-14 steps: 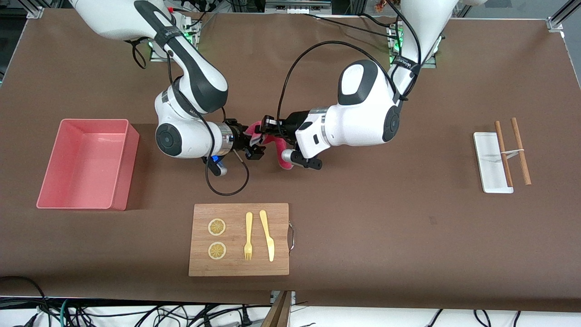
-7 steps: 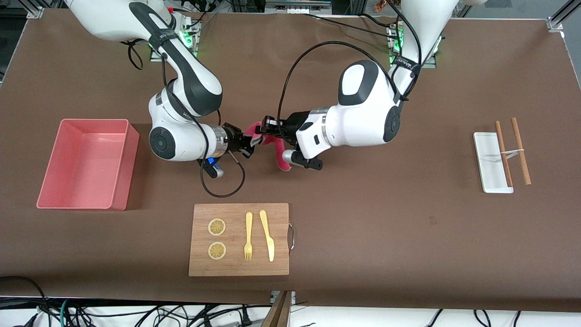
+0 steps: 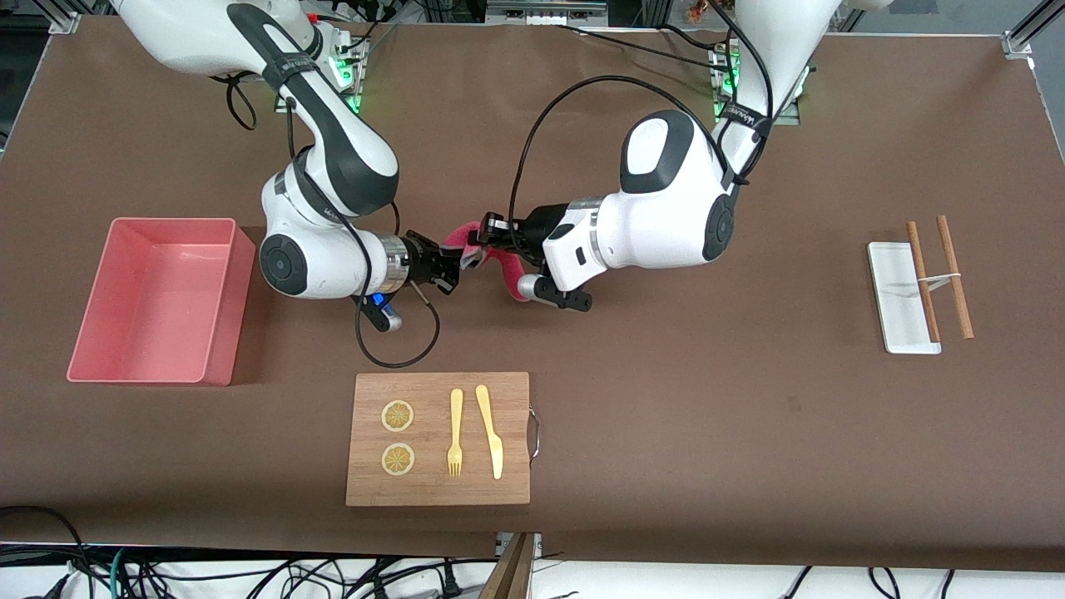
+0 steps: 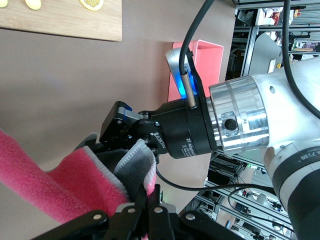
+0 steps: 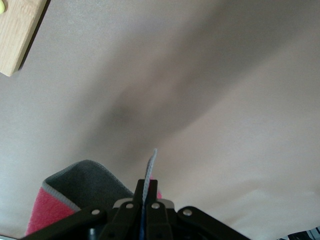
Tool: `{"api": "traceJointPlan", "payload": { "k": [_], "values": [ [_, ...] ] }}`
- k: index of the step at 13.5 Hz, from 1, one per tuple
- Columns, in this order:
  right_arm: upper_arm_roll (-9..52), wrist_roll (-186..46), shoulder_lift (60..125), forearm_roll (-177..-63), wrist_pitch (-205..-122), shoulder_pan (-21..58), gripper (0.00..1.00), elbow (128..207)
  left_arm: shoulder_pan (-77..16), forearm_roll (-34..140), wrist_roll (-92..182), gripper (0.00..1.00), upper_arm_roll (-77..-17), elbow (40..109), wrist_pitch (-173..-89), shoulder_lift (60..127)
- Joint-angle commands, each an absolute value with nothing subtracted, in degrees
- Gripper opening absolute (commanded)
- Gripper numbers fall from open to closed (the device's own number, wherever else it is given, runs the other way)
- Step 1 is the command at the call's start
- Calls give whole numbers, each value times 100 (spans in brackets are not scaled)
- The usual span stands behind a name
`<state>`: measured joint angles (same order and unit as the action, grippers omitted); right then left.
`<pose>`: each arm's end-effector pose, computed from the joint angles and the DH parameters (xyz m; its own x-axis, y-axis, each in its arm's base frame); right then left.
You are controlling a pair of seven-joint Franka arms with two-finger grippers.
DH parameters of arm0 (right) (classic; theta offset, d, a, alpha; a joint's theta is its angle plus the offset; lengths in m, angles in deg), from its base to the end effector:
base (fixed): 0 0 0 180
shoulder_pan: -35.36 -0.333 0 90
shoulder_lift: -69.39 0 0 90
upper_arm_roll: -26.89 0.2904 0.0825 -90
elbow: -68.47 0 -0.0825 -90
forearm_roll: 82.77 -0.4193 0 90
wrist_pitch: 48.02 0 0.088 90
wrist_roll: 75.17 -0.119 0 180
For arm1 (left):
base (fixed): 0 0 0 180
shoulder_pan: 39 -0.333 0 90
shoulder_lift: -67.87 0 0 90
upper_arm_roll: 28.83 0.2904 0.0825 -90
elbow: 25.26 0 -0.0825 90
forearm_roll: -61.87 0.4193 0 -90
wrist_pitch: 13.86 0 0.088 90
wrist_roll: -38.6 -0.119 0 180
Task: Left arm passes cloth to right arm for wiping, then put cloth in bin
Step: 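Grasp the cloth with the right gripper beside the left gripper, then release the cloth from the left gripper and raise it away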
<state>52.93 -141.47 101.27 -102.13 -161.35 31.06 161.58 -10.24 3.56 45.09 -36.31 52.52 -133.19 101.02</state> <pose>0.5912 0.3439 0.2718 0.5735 -0.6242 -0.5305 -0.7421 -0.6701 -0.0138 0.5977 -0.4775 0.3868 0.9744 -0.1199 -0.1904 0.0888 -0.5726 0.8150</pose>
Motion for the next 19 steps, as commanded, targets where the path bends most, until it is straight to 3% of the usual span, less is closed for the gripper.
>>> {"api": "traceJointPlan", "payload": {
  "k": [1, 2, 6, 9, 16, 19],
  "values": [
    [5317, -14100, 9989, -10220, -15991, 3158, 0, 16155, -1017, 272, 4397, 91, -3604, 5138, -13313, 10162],
    [5317, -14083, 9980, -10202, -15904, 3167, 0, 16146, -1017, 290, 4396, 100, -3604, 5147, -13304, 10144],
    [5334, -14100, 9954, -10202, -15693, 3211, 0, 16129, -1061, 412, 4431, 100, -3525, 5156, -13243, 10004],
    [5335, -13689, 9945, -10202, -15289, 3211, 0, 16137, -1140, 2060, 4492, 100, -3534, 5182, -13208, 9706],
    [5361, -12941, 10085, -9949, -15164, 3141, 0, 16515, -1886, 4787, 4475, 100, -3516, 5147, -11310, 9099],
    [5012, -12266, 10226, -9527, -15409, 3185, 0, 16699, -2352, 5551, 4414, 100, -3525, 5147, -10783, 8774]
  ]
}}
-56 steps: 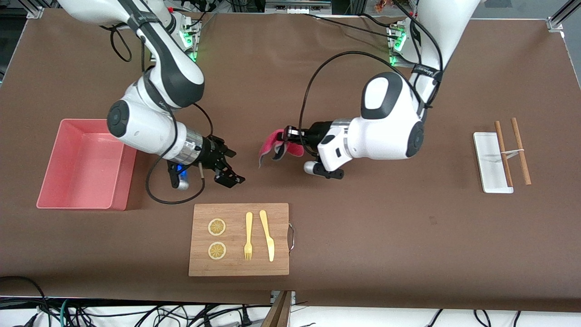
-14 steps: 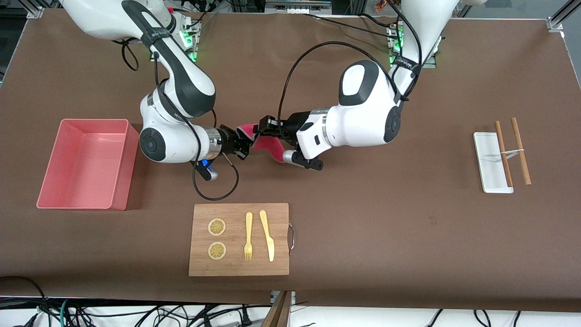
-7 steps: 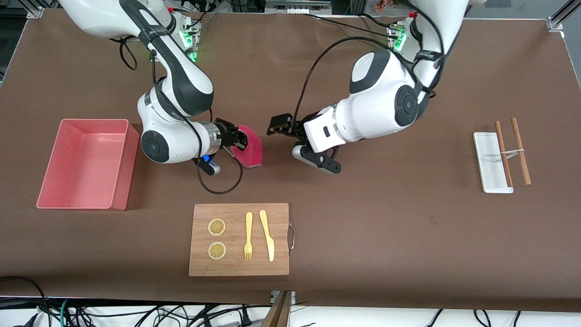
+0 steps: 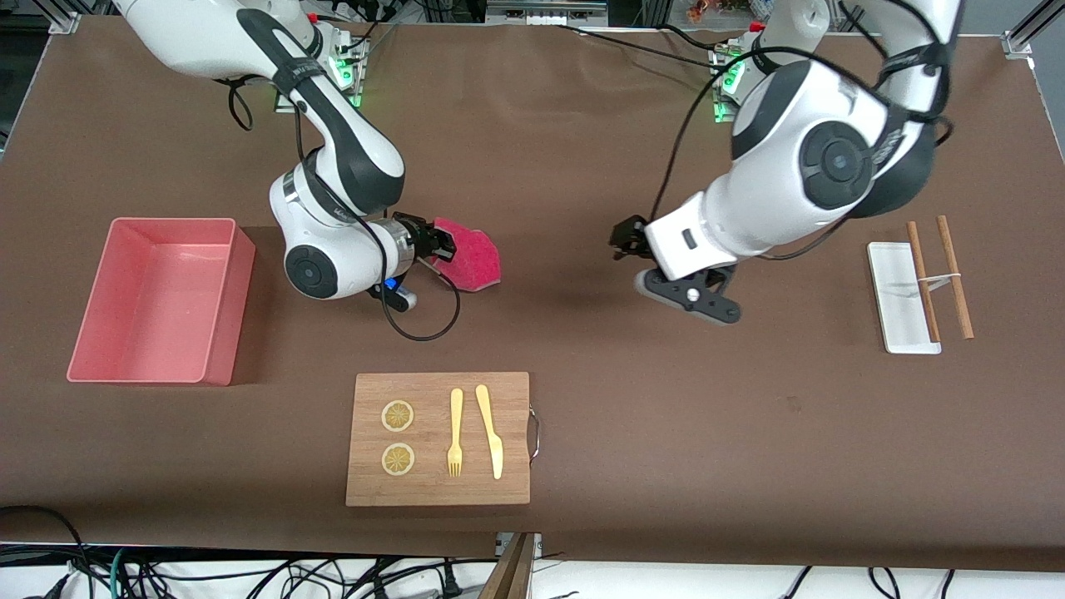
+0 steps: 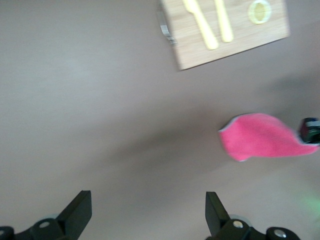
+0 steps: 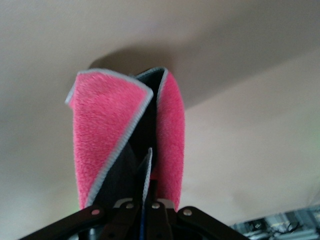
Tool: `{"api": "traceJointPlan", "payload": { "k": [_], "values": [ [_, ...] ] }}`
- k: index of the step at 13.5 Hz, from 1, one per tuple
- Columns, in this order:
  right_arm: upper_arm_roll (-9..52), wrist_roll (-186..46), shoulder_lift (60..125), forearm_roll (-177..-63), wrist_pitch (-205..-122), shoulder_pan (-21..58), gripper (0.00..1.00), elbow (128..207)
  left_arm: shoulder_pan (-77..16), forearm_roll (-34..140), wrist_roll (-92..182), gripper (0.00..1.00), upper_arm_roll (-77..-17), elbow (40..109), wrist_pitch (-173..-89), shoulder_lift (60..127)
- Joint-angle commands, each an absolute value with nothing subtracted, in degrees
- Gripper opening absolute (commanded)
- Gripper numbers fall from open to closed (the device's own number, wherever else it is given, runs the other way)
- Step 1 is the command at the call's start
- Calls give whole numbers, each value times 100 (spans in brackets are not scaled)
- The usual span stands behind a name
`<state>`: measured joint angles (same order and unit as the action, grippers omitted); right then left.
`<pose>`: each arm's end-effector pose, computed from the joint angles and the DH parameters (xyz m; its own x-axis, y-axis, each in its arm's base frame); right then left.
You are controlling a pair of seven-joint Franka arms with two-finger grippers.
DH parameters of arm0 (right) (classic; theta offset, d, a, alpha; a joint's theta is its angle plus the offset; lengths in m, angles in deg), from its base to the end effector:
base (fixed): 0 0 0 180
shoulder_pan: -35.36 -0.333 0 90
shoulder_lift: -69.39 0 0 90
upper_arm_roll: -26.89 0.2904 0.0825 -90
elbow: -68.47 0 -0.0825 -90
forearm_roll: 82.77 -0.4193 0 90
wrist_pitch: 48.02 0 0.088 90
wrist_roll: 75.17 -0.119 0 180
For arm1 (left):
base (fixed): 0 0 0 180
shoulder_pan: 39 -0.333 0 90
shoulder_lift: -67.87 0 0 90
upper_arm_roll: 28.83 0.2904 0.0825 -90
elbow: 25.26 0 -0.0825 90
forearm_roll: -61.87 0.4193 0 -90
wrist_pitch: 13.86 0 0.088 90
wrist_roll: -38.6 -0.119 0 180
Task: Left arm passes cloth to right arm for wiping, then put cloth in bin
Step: 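Release the cloth from the left gripper and raise it away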
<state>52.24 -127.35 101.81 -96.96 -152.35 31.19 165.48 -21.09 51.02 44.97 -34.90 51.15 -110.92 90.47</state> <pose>0.5526 0.3236 0.2253 0.7049 -0.4256 -0.5674 -0.4821 -0.8743 0.0568 0.6348 -0.2923 0.4673 0.9593 -0.2761 -0.0599 -0.2570 -0.9409 0.2204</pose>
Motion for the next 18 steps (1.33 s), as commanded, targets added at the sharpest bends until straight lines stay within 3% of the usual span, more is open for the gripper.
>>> {"api": "traceJointPlan", "payload": {
  "k": [1, 4, 7, 9, 14, 18],
  "values": [
    [4818, -11906, 10252, -9499, -15506, 3185, 0, 16787, -2397, 6068, 4413, 100, -3525, 5138, -10677, 8669],
    [3984, -10432, 10270, -9473, -15578, 3194, 0, 16937, -2703, 6645, 4440, 100, -3498, 5112, -10589, 8370],
    [3166, -8998, 10252, -9412, -15525, 3220, 0, 16911, -3143, 6601, 4230, 100, -3499, 5120, -9974, 8001],
    [2857, -8451, 10226, -9062, -15507, 3237, 0, 16876, -3389, 6531, 4123, 100, -3464, 5470, -9964, 7720],
    [2865, -8378, 10130, -7675, -15297, 3264, 0, 16367, -3784, 6143, 4106, 100, -2857, 7044, -10534, 6542],
    [3312, -9148, 10164, -7539, -15340, 3220, 0, 16278, -3821, 6161, 4132, 100, -2910, 6887, -10509, 6646]
  ]
}}
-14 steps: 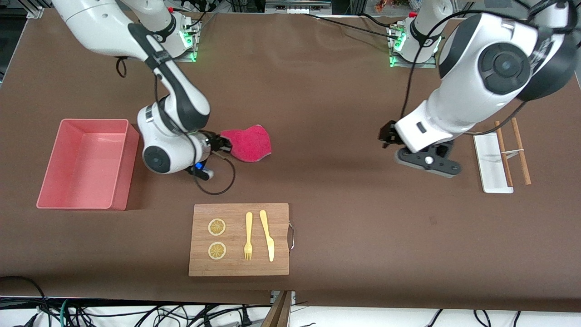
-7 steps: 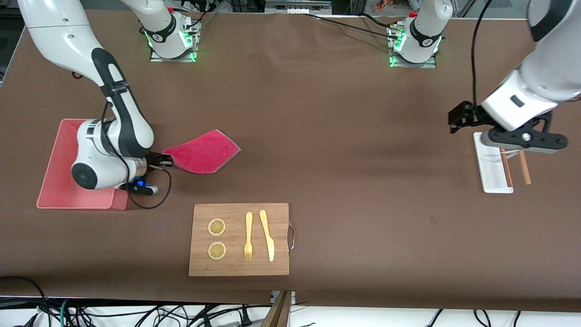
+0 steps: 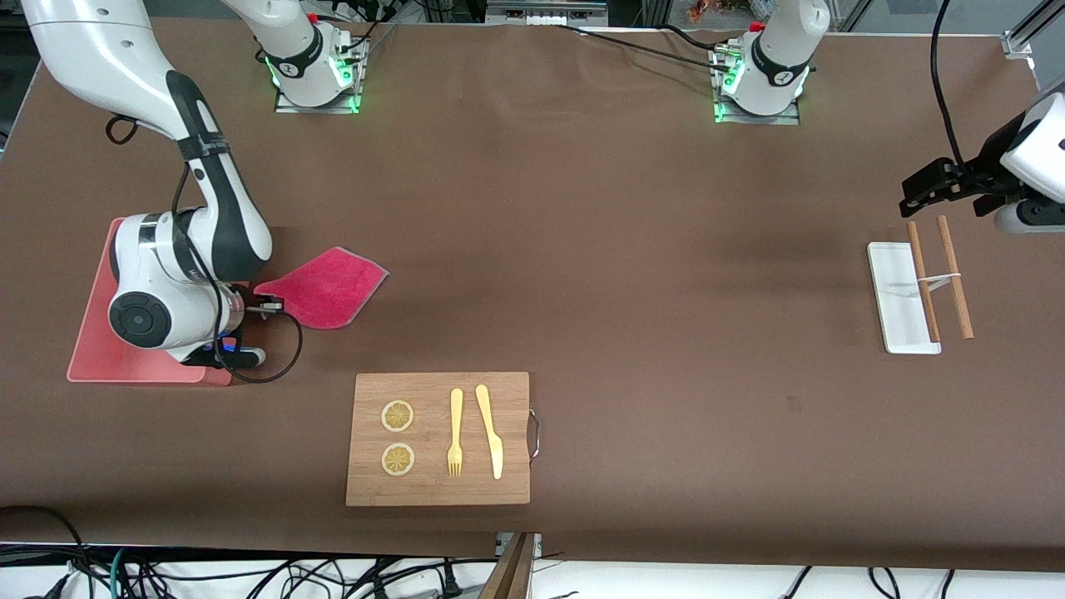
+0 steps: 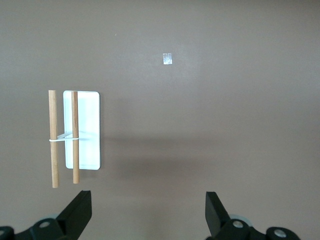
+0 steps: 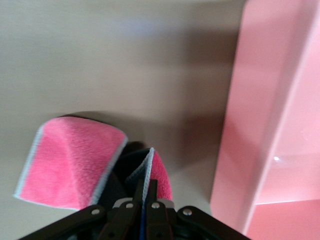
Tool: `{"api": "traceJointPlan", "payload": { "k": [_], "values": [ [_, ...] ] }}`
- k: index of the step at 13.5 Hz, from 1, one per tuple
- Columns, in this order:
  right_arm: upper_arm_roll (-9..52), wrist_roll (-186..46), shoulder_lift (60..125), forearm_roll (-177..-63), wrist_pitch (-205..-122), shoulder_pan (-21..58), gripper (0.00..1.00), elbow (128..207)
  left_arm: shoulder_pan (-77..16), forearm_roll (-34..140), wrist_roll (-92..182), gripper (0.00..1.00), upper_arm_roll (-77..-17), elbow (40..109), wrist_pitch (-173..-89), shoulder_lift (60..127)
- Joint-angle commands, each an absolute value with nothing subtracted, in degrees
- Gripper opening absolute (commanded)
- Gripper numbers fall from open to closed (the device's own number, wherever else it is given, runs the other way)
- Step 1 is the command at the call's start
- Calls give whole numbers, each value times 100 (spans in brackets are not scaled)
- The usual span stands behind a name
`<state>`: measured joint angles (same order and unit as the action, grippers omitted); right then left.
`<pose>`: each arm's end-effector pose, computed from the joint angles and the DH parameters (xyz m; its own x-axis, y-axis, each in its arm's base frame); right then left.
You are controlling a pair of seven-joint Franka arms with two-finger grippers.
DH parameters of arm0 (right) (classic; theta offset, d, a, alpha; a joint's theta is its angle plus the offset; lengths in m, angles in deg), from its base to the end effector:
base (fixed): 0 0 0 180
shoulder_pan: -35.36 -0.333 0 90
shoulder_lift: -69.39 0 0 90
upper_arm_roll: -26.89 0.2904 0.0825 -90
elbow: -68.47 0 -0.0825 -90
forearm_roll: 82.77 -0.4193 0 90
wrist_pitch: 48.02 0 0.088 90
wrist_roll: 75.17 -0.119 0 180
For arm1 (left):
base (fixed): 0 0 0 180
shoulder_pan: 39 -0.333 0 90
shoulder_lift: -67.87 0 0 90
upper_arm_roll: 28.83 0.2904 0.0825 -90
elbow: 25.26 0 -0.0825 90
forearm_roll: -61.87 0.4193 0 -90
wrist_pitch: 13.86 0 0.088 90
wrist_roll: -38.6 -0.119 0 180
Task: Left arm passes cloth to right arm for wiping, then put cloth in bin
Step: 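Wipe the table with the cloth held in the right gripper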
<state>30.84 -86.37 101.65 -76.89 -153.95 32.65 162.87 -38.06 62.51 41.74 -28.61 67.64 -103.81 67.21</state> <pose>0.6479 0.0640 0.2087 0.9398 -0.0546 -0.3373 -0.0170 -0.9934 0.1133 0.5845 -0.0060 0.5680 0.9983 0.0422 -0.0393 0.0417 -0.9990 -0.0133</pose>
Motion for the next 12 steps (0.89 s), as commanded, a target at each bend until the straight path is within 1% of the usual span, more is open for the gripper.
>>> {"api": "traceJointPlan", "payload": {
  "k": [1, 3, 12],
  "values": [
    [3496, -9517, 10191, -7548, -15401, 3203, 0, 16278, -3803, 6178, 4141, 100, -2918, 6870, -10518, 6663],
    [3830, -10255, 10287, -7548, -15568, 3159, 0, 16295, -3794, 6170, 4176, 100, -2945, 6887, -10492, 6655],
    [4955, -13279, 10683, -7609, -16912, 2869, 0, 16252, -3759, 6196, 4185, 100, -3138, 6870, -10509, 6637]
  ]
}}
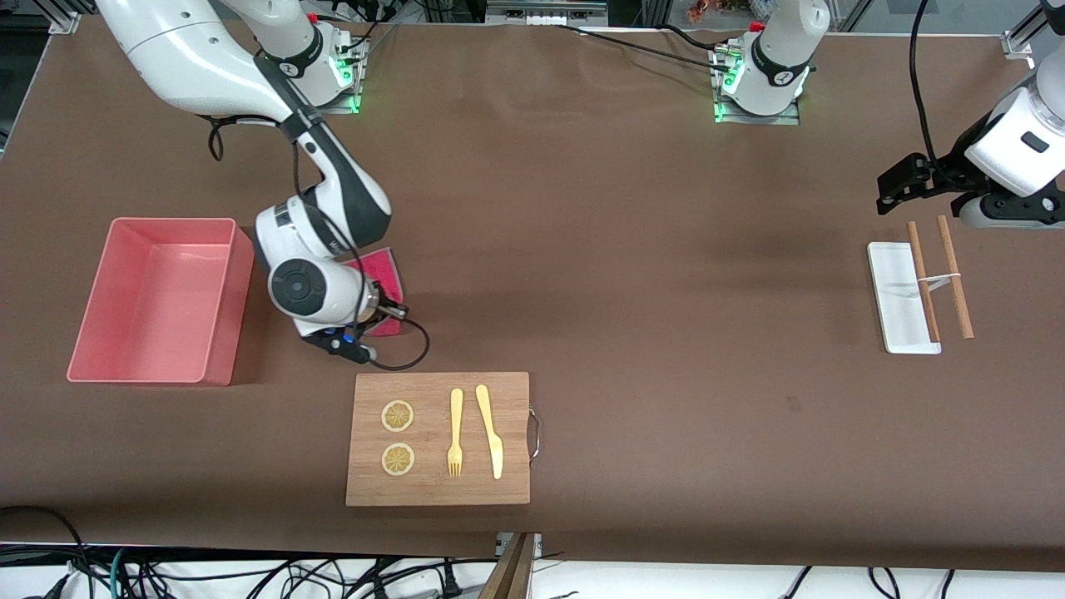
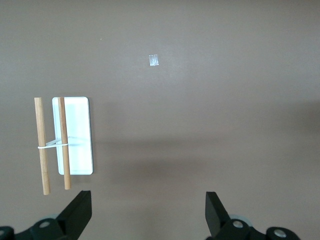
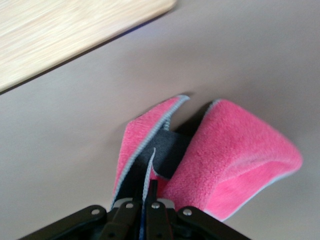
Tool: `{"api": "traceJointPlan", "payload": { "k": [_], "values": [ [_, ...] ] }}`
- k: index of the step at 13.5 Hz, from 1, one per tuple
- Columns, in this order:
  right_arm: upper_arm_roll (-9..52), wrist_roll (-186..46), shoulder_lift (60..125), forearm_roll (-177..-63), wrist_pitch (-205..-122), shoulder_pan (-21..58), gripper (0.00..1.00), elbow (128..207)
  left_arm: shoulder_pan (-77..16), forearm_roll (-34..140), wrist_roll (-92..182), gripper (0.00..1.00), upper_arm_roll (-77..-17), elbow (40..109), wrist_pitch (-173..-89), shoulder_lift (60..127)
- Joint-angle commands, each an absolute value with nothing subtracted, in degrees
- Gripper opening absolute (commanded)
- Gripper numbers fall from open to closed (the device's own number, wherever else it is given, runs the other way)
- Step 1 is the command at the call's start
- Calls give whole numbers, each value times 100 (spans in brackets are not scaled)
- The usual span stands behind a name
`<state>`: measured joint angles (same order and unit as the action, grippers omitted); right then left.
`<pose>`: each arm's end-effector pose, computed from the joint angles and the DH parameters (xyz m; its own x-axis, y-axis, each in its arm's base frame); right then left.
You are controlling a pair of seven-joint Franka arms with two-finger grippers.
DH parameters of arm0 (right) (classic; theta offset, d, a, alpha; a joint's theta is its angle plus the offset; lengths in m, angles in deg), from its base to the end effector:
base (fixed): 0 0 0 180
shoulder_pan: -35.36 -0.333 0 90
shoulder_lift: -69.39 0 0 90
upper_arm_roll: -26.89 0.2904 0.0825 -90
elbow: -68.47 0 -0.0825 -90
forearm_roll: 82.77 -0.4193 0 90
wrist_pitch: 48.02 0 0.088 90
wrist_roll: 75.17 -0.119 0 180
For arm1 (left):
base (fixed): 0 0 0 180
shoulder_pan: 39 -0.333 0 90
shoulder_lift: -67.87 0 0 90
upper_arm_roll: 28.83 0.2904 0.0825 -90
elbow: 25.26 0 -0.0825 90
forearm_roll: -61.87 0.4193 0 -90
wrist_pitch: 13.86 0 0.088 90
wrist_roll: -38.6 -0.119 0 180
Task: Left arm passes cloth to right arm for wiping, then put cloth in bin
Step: 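Wipe the table with the cloth held in the right gripper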
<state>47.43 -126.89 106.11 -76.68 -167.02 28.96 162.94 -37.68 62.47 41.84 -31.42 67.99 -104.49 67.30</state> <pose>0.6119 0.2872 0.1906 0.8914 -0.4043 -0.2048 -0.4025 -0.9139 0.0522 0.5847 -0.0388 0.5649 0.9993 -0.0118 -0.0351 -0.0122 -0.9998 -0.0129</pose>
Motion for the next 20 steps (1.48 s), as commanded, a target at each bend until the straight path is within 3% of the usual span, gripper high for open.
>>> {"api": "traceJointPlan", "payload": {
  "k": [1, 7, 11, 17, 20],
  "values": [
    [5087, -13587, 10744, -7705, -17070, 2807, 0, 16243, -3759, 6196, 4185, 100, -3138, 6870, -10509, 6637],
    [5378, -14513, 10929, -8312, -18135, 2623, 0, 16243, -3759, 6196, 4185, 100, -3147, 6861, -10509, 6637],
    [5326, -13612, 10824, -8190, -17197, 2867, 0, 16243, -3751, 6196, 4176, 100, -3173, 6790, -10500, 6637],
    [4413, -11370, 10622, -8190, -16098, 3132, 0, 16252, -3751, 6187, 4176, 100, -3252, 6790, -10500, 6628],
    [3948, -10351, 10508, -8190, -15938, 3211, 0, 16252, -3751, 6170, 4194, 100, -3261, 6782, -10492, 6628]
  ]
}}
